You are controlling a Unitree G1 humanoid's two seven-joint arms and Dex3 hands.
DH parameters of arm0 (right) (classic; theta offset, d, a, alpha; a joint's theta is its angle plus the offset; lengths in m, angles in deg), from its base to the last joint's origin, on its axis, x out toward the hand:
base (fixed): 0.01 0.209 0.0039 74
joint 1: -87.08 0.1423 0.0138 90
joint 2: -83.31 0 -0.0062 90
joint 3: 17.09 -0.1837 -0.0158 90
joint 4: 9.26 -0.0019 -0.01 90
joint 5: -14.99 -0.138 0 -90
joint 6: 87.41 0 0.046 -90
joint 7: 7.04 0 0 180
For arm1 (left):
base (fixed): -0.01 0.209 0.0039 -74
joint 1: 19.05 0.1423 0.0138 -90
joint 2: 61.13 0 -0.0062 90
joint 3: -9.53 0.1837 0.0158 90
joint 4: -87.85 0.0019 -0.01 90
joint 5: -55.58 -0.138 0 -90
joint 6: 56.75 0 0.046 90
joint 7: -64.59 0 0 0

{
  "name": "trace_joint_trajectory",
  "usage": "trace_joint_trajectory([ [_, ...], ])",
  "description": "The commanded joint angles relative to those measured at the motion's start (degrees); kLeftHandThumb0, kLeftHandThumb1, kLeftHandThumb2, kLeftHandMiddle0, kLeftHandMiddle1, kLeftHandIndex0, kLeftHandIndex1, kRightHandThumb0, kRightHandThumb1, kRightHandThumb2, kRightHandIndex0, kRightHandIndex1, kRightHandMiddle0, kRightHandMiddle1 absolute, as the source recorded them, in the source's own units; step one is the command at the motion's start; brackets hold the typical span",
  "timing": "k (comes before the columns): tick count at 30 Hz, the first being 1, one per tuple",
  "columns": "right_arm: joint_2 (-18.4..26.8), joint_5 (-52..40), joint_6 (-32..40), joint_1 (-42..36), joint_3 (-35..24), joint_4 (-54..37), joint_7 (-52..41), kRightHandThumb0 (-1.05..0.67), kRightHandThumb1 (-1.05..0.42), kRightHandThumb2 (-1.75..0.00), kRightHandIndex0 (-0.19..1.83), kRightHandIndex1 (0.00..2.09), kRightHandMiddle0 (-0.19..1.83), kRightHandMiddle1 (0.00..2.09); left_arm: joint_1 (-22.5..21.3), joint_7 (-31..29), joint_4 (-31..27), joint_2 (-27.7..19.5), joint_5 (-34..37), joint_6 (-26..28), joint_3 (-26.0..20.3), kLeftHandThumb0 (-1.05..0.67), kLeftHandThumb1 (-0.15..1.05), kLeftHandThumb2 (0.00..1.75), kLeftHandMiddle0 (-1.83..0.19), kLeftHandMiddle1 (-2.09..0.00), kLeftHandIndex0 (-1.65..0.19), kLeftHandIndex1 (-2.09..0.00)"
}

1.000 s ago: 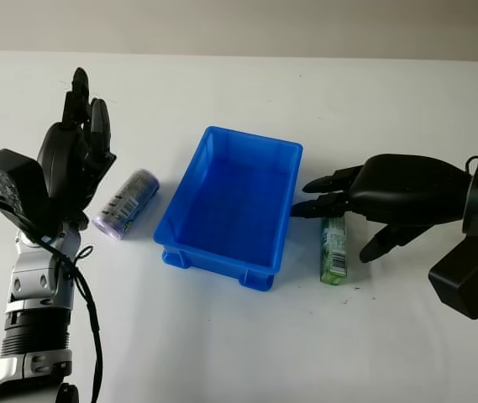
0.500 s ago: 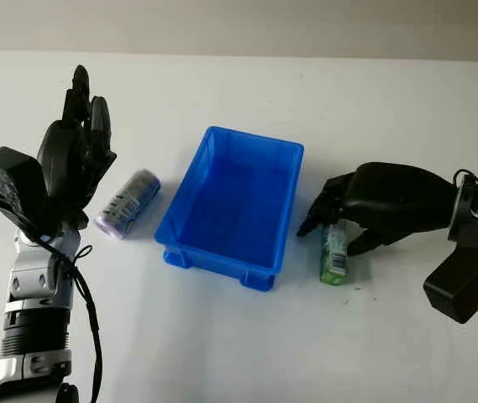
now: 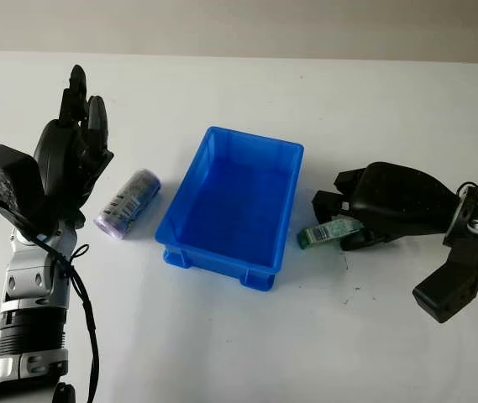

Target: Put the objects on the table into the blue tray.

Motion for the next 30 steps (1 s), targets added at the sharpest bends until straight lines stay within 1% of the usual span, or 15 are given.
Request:
trace_joint_trajectory([
  [1,2.0,1.1,1.4,0.3,1.4,1.4,1.0,-0.54,-1.05,-0.3,1.09,2.09,0.74,2.09,-1.2,-0.5,0.0,-0.9,0.0,-0.4,-0.2,-0.81,1.05,0.66,0.19,-0.03,0.19,-0.02],
  [3,2.3,1.8,1.8,0.7,2.3,1.6,3.3,-0.54,-1.05,-0.29,1.09,2.09,0.75,2.09,-1.1,-0.6,0.0,-1.0,0.0,-0.4,-0.3,-0.81,1.05,0.64,0.18,-0.04,0.18,-0.02],
  [6,2.5,2.3,2.6,2.1,3.2,2.9,6.5,-0.53,-1.05,-0.2,1.09,2.09,0.74,2.09,-1.2,-1.0,0.1,-1.2,0.0,-0.4,-0.2,-0.81,1.05,0.63,0.18,-0.04,0.19,-0.02],
  [9,2.3,-0.1,4.2,4.5,1.9,4.6,6.3,-0.51,-1.05,-0.2,1.04,2.09,0.77,2.09,-1.3,-1.2,0.1,-1.3,0.1,-0.2,-0.2,-0.81,1.05,0.63,0.18,-0.04,0.19,-0.02],
  [12,1.9,-2.6,7.9,7.3,0.0,6.6,7.3,-0.51,-1.05,-0.15,0.97,2.09,0.76,2.09,-1.5,-1.5,0.3,-1.4,0.3,-0.2,-0.2,-0.8,1.05,0.62,0.19,-0.05,0.19,-0.02],
  [14,2.0,-2.6,10.3,10.3,0.1,8.2,7.7,-0.53,-1.05,-0.17,0.95,2.09,0.76,2.09,-1.6,-1.5,0.6,-1.4,0.1,-0.4,-0.2,-0.8,1.05,0.63,0.19,-0.04,0.19,-0.02],
  [15,1.9,-2.2,11.4,11.9,0.4,9.0,7.8,-0.53,-1.05,-0.18,0.95,2.09,0.77,2.09,-1.7,-1.6,0.8,-1.5,-0.1,-0.6,-0.1,-0.8,1.05,0.63,0.19,-0.04,0.19,-0.02],
  [16,1.7,-2.0,12.5,13.4,0.7,9.9,7.9,-0.54,-1.05,-0.22,0.99,2.09,0.78,2.09,-1.8,-1.6,0.9,-1.5,-0.2,-0.7,-0.1,-0.8,1.05,0.63,0.19,-0.04,0.19,-0.02],
  [17,1.4,-1.7,13.6,14.8,1.0,10.9,8.5,-0.57,-1.05,-0.25,1.06,2.09,0.84,2.09,-1.8,-1.7,1.1,-1.6,-0.3,-0.9,0.0,-0.8,1.05,0.64,0.19,-0.03,0.19,-0.02],
  [18,1.0,-1.7,14.6,16.0,1.2,11.9,8.9,-0.58,-1.05,-0.25,1.1,2.09,0.88,2.09,-2.0,-1.8,1.3,-1.5,-0.3,-0.9,0.1,-0.8,1.05,0.64,0.19,-0.03,0.19,-0.02],
  [20,0.0,-2.7,16.0,18.2,1.3,14.0,9.5,-0.59,-1.05,-0.19,1.19,2.09,0.98,2.09,-2.1,-1.8,1.4,-1.4,-0.2,-0.8,0.1,-0.8,1.05,0.64,0.19,-0.02,0.19,-0.01],
  [22,-0.8,-4.1,17.4,19.9,0.9,15.3,9.1,-0.59,-1.05,-0.15,1.2,2.09,1.01,2.09,-2.1,-1.6,1.3,-1.2,-0.1,-0.5,0.0,-0.8,1.05,0.64,0.19,-0.02,0.19,-0.01],
  [26,-3.2,-8.3,18.5,22.9,-0.2,18.8,10.5,-0.54,-0.99,-0.06,1.15,2.09,1.01,2.09,-2.0,-1.4,1.1,-1.2,-0.1,-0.4,-0.1,-0.8,1.05,0.63,0.19,-0.03,0.18,-0.02],
  [30,-5.9,-12.4,19.7,24.4,-0.7,19.9,9.1,-0.5,-1.0,-0.06,1.18,2.09,1.02,2.09,-2.1,-1.5,1.5,-1.2,-0.3,-0.9,0.1,-0.81,1.05,0.63,0.19,-0.03,0.19,-0.02],
])
